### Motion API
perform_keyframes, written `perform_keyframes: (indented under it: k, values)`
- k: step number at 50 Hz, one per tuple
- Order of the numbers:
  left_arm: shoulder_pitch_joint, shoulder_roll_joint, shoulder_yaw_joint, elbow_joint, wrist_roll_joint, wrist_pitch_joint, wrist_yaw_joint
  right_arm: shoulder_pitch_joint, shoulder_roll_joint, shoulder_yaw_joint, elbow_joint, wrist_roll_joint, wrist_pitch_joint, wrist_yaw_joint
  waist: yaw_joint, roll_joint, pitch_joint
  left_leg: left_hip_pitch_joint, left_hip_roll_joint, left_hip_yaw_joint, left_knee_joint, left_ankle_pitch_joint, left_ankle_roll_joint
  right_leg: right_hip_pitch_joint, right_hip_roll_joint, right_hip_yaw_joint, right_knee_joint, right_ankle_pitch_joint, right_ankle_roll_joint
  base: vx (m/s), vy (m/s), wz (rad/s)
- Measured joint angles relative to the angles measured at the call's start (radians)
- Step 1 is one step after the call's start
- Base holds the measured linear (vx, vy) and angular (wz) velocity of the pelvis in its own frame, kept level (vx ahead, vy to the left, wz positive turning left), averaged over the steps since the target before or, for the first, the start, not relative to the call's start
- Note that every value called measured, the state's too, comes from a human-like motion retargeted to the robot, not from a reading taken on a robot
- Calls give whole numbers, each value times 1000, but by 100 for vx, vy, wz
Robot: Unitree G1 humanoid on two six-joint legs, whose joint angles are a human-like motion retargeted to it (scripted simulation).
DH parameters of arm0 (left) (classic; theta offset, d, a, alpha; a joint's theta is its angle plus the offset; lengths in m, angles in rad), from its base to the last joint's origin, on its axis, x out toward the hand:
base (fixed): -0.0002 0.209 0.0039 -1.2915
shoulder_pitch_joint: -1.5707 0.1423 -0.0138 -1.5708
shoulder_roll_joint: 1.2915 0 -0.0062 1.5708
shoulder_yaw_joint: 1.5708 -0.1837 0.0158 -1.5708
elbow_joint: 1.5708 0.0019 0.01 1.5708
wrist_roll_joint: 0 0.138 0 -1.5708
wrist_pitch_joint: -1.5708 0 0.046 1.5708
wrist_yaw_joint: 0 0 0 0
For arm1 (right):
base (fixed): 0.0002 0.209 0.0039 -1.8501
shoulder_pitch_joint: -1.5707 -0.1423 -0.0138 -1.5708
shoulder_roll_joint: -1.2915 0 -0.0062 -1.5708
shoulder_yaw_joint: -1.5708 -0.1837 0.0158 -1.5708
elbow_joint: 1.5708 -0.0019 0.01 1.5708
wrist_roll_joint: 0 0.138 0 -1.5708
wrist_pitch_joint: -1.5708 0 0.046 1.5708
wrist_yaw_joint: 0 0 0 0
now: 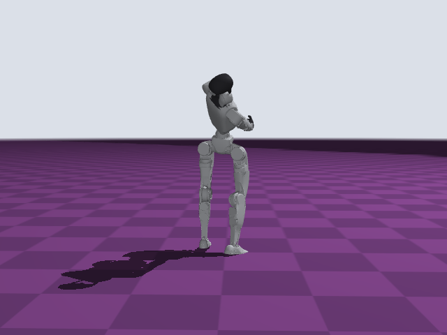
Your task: Upper body actions
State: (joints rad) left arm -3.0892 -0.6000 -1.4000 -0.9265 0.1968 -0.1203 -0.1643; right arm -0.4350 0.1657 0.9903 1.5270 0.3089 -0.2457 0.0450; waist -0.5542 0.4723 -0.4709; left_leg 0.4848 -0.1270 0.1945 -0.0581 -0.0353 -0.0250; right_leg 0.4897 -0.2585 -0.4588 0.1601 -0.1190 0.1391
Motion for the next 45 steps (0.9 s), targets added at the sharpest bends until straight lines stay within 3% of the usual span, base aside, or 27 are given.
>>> perform_keyframes:
  k: [20, 27, 37, 45]
  values:
    - [0, 0, 0, 129, 104, -22, 141, 140, -115, 5, 10, -192, -62, -42, -57, 0, 13, -61, -7, 8, -5, 19, 6, -74, -13, 14, 17, 8, -2, 0, 0, 0]
    - [0, 0, 0, 231, 174, 10, 248, 218, -203, -1, 15, -318, -74, -26, -175, -4, 139, -76, 11, 28, -4, 21, 3, -103, 2, 36, 22, 15, -7, -5, -2, -8]
    - [0, 0, 4, 469, 211, 56, 356, 235, -441, 122, 104, -516, -49, -58, -356, -10, 340, -101, 61, 55, 0, 23, -5, -121, 61, 63, -30, 57, -22, -8, -8, -9]
    - [0, 0, 0, 745, 154, 139, 373, 243, -645, 112, 161, -650, 20, -52, -341, -14, 401, -163, 90, 62, 4, 30, -5, -167, 94, 66, -73, 95, -28, -11, -9, 1]
